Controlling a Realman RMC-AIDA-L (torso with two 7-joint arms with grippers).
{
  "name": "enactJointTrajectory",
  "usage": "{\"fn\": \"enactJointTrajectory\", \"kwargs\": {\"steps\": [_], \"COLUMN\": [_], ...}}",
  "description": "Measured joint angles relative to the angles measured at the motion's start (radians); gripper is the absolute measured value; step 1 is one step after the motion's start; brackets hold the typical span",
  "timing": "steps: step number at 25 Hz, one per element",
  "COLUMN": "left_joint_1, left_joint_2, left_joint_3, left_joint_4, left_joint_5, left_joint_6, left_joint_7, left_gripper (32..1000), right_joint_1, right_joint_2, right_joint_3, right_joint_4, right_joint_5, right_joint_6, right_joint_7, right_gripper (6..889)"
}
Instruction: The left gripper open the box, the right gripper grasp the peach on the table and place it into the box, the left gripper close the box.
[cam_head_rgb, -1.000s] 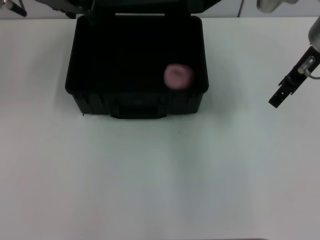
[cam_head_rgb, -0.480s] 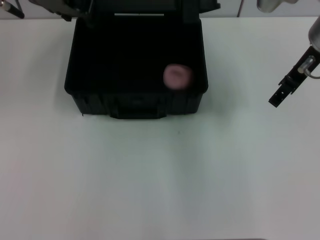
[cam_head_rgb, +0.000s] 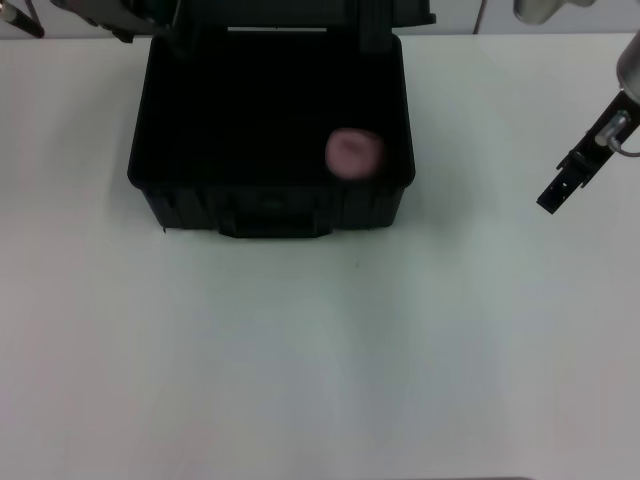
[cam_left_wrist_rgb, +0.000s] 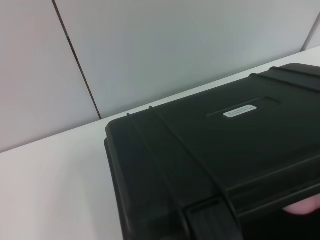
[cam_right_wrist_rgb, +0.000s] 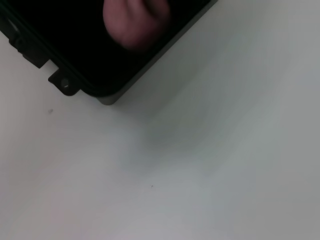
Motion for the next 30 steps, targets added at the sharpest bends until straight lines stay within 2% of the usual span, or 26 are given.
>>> {"fn": "enactJointTrajectory", "kwargs": {"steps": [4, 9, 20, 30], "left_joint_1": [0.001, 0.002, 0.002, -0.001], "left_joint_2": [0.0002, 0.0005, 0.0009, 0.0008], "left_joint_3": [0.0, 0.0, 0.0, 0.0], "left_joint_4": [0.0, 0.0, 0.001, 0.002], "left_joint_5": [0.0, 0.013, 0.036, 0.049], "left_joint_6": [0.0, -0.003, -0.019, -0.025], "left_joint_7": [0.0, -0.002, -0.003, -0.001], "left_gripper": [583, 804, 865, 865], "right_joint_1": [0.0, -0.001, -0.002, -0.002], "right_joint_2": [0.0, 0.0, -0.001, -0.002], "right_joint_3": [0.0, 0.0, 0.0, 0.0], "right_joint_4": [0.0, 0.0, 0.001, 0.002], "right_joint_5": [0.0, 0.0, 0.0, 0.0], "right_joint_6": [0.0, 0.001, 0.001, 0.001], "right_joint_7": [0.0, 0.0, 0.0, 0.0], "right_gripper": [866, 866, 866, 866]}}
